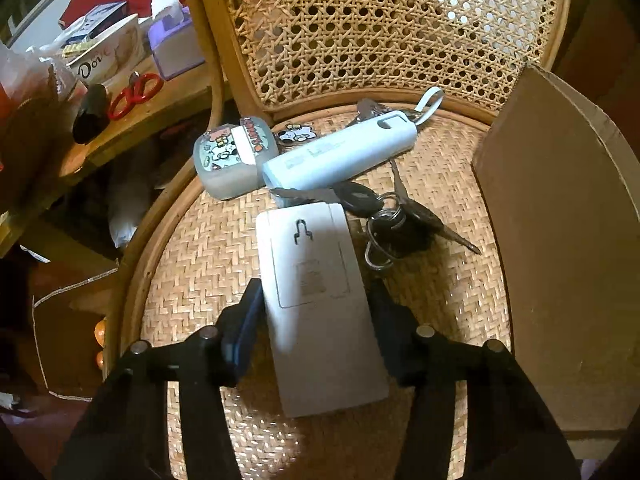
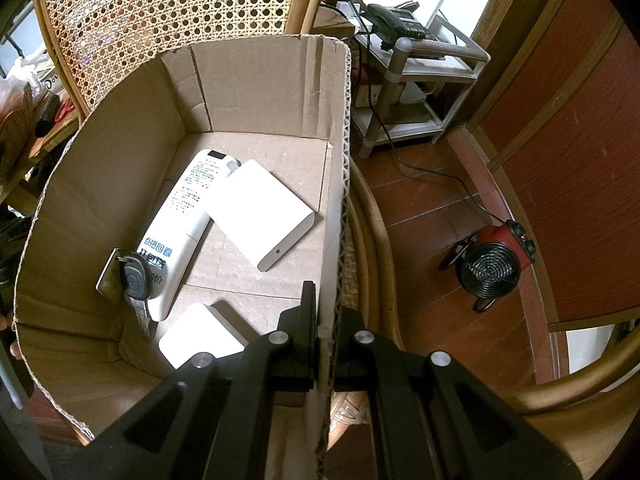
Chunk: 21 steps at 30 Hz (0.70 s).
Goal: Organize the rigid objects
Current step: 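Lower the left tool onto the white flat panel and close, then carry the white panel into the box and open the left tool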
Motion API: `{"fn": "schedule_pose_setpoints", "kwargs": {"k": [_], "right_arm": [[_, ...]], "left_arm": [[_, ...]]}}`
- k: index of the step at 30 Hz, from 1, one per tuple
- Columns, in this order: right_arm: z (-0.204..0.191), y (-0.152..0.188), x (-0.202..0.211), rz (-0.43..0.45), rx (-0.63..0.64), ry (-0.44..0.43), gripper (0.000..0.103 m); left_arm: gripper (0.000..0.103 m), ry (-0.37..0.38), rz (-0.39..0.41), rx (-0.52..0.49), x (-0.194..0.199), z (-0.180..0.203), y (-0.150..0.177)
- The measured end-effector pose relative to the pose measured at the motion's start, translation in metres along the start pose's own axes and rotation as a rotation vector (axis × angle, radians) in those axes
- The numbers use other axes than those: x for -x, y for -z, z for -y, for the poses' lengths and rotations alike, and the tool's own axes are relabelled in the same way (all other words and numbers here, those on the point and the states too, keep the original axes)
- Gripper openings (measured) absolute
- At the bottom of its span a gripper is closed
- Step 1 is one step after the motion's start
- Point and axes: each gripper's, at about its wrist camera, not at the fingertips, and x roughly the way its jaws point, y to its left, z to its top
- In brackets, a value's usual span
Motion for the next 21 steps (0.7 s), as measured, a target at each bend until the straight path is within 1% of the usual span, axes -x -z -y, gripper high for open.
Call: {"fn": "schedule_pose_setpoints", "kwargs": {"k": [3, 6, 11, 14, 17, 21], "right_arm": [[0.000, 0.000, 0.000, 0.000, 0.000, 0.000, 0.006], [0.000, 0.001, 0.000, 0.000, -0.001, -0.001, 0.006], [0.000, 0.000, 0.000, 0.000, 0.000, 0.000, 0.006], [0.001, 0.000, 0.000, 0.000, -0.001, -0.001, 0.006], [0.001, 0.000, 0.000, 0.000, 0.000, 0.000, 0.006], [0.001, -0.001, 0.000, 0.000, 0.002, 0.000, 0.006]], "left_arm": [[0.048, 0.001, 0.009, 0.012, 0.005, -0.004, 0.002], [0.048, -0.021, 0.052, 0.004, 0.018, -0.004, 0.002], [0.047, -0.021, 0.143, 0.003, 0.052, -0.005, 0.000], [0.047, -0.056, 0.220, -0.023, 0.075, 0.002, 0.001], [0.047, -0.087, 0.298, -0.053, 0.098, 0.014, 0.001], [0.047, -0.073, 0.366, -0.083, 0.123, 0.035, 0.003]]}}
